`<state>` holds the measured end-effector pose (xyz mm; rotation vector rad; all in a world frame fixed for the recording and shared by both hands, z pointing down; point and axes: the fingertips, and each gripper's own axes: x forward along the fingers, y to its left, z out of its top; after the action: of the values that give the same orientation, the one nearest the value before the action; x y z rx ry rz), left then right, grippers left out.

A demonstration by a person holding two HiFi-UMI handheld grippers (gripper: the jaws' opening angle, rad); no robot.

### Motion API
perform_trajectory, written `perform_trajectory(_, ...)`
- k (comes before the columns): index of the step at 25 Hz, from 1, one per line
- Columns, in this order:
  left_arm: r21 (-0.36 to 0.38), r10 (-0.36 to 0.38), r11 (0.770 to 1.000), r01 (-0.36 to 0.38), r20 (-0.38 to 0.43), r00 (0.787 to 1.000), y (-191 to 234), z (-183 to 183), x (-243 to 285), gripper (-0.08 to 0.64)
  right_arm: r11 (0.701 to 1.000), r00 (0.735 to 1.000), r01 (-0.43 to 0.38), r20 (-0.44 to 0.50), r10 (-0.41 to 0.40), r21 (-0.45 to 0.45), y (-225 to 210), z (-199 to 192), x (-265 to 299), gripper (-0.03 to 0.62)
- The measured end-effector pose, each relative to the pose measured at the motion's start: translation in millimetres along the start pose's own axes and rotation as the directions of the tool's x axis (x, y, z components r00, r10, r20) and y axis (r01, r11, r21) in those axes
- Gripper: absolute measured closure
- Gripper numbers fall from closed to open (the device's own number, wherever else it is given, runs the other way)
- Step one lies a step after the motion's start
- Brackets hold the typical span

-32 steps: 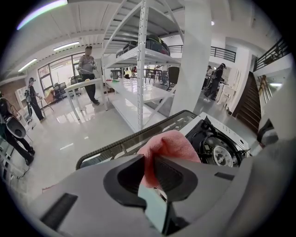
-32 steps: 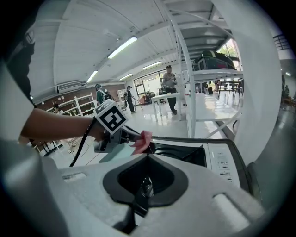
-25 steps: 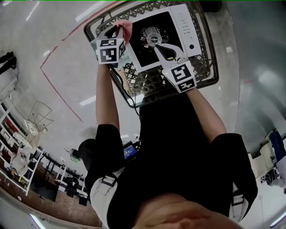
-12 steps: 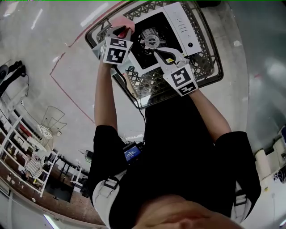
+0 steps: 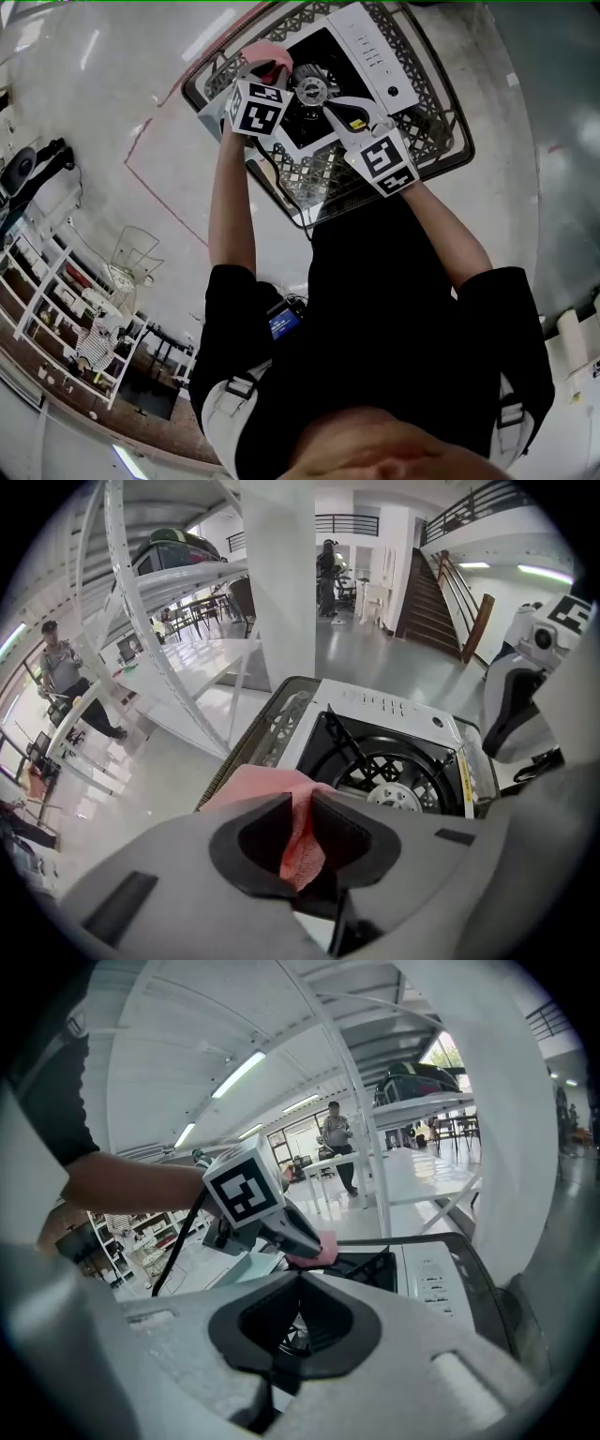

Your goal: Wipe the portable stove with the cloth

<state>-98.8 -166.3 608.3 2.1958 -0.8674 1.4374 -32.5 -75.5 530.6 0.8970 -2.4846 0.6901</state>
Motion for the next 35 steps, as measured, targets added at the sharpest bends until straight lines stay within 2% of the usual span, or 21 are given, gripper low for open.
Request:
perform_trajectory(12,-0.056,-0.002,0.998,0.002,-0.004,1.000,-9.6,16.8,14.6,0.497,1.000,1.000,0.013,0.008,-0.014,0.028,-32.5,-0.1,-17.5,0.589)
perform_trajectory(19,-0.120,-0.032,0.992,0.033,0.014,0.999,-16.8,28.9,11.0,0.497,0.999,1.000,0.005,0.001,-0.005,0.032,-35.1,1.0,-28.6,0.589)
perform_trajectory(25,-0.141,-0.046,0.989,0.049,0.023,0.999,-23.3,41.6,15.7,0.497,0.999,1.000,0.007,0.001,-0.007,0.036,-45.3,1.3,-35.8,0.589)
perform_trajectory(31,-0.147,-0.022,0.989,0.023,0.009,1.000,-19.7,43.7,21.1,0.497,0.999,1.000,0.001,-0.005,-0.001,0.036,-52.0,-1.0,-38.2,0.589)
perform_trajectory(35,-0.199,0.010,0.980,-0.002,0.041,0.999,-12.9,52.4,23.1,0.497,0.999,1.000,-0.008,-0.007,0.008,0.033,-55.6,-1.0,-38.9,0.589)
